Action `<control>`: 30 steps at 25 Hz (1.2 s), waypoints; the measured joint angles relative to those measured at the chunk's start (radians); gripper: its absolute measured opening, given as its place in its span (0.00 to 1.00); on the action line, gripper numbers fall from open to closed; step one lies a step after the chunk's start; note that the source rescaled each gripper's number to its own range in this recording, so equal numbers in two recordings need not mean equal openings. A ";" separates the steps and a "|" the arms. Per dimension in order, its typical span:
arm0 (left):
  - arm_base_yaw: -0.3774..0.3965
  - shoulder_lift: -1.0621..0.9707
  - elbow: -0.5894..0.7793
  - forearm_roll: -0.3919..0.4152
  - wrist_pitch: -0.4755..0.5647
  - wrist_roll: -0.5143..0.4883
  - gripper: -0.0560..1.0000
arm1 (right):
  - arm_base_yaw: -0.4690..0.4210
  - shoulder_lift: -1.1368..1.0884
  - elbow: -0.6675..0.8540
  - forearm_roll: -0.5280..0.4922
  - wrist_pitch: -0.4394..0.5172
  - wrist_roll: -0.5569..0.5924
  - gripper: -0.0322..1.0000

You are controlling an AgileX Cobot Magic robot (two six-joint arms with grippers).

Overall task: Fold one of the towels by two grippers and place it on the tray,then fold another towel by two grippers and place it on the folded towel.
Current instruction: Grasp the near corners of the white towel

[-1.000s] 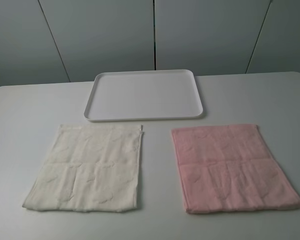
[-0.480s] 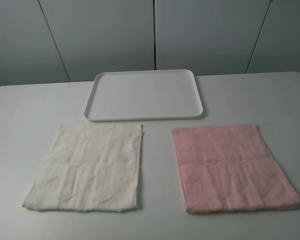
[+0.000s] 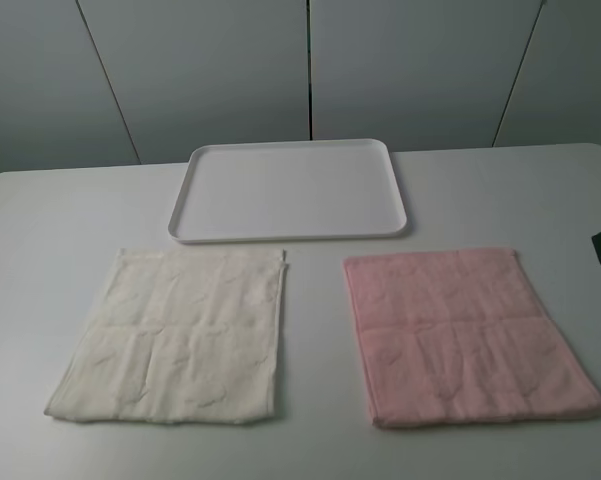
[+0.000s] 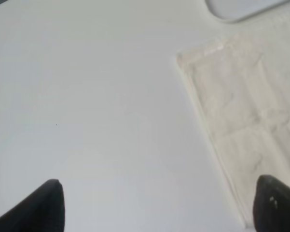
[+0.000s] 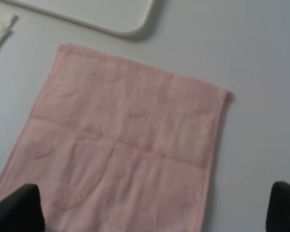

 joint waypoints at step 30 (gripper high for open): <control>-0.435 0.772 0.174 0.193 -0.154 0.452 1.00 | 0.821 0.911 -0.277 0.033 -0.207 -0.474 1.00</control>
